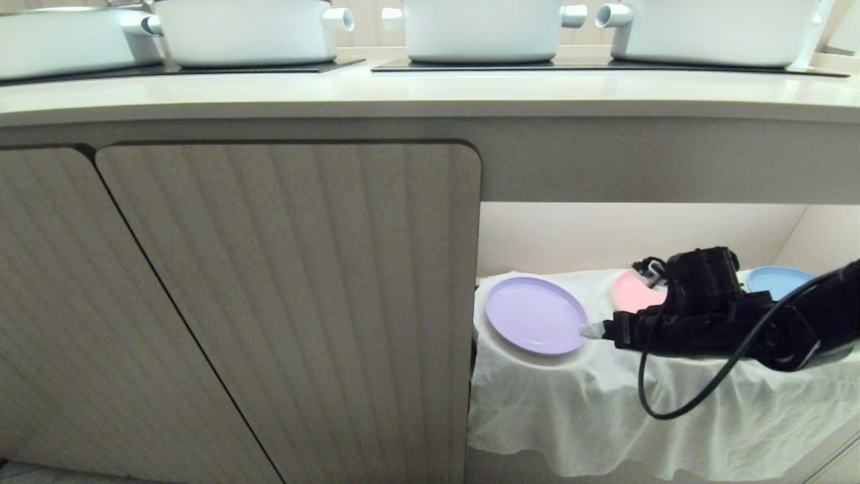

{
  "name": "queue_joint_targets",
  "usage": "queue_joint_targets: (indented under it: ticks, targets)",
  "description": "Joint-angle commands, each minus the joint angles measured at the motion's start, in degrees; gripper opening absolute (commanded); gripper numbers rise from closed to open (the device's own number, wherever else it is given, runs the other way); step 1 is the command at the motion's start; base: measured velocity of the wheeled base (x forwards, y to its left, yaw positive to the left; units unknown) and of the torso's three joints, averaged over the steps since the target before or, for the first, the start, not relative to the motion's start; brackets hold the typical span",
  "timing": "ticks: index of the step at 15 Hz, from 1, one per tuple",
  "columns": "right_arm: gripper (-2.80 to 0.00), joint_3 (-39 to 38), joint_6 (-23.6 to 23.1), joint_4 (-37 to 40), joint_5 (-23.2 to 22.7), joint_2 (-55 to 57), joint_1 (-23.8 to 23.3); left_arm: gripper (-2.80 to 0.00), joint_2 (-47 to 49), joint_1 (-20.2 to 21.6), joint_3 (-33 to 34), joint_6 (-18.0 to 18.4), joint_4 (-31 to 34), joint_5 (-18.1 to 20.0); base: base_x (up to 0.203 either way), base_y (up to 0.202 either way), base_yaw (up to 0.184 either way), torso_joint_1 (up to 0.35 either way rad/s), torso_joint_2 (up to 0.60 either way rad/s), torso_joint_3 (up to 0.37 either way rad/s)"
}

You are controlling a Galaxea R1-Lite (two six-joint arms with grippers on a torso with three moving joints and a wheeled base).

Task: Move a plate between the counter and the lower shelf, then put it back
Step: Pick up the plate in the cupboard

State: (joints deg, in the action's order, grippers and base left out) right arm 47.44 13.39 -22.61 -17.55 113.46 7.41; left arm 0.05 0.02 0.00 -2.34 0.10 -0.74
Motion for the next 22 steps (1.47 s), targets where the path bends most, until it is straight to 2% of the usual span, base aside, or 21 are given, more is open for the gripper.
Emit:
queue_joint_targets:
  ticks: [1, 11, 14, 22]
  targets:
    - [0.00, 1.83, 0.06, -0.16, -0.11, 2.65, -0.03, -2.80, 0.04, 0.06, 0.00, -0.03, -0.01, -0.05, 0.000, 0.000, 0.000, 0.000, 0.00, 0.000]
    - [0.00, 7.93, 0.17, -0.19, 1.06, 8.49, 0.15, -2.80, 0.04, -0.02, 0.00, -0.03, -0.01, -0.05, 0.000, 0.000, 0.000, 0.000, 0.00, 0.000]
    - [0.00, 10.13, 2.05, -0.24, 1.24, 9.89, 0.15, -2.80, 0.04, -0.01, 0.00, -0.03, -0.01, -0.05, 0.000, 0.000, 0.000, 0.000, 0.00, 0.000]
    - [0.00, 14.10, 2.96, -0.33, 2.00, 13.46, 1.38, -2.80, 0.04, -0.02, 0.00, -0.03, -0.01, -0.05, 0.000, 0.000, 0.000, 0.000, 0.00, 0.000]
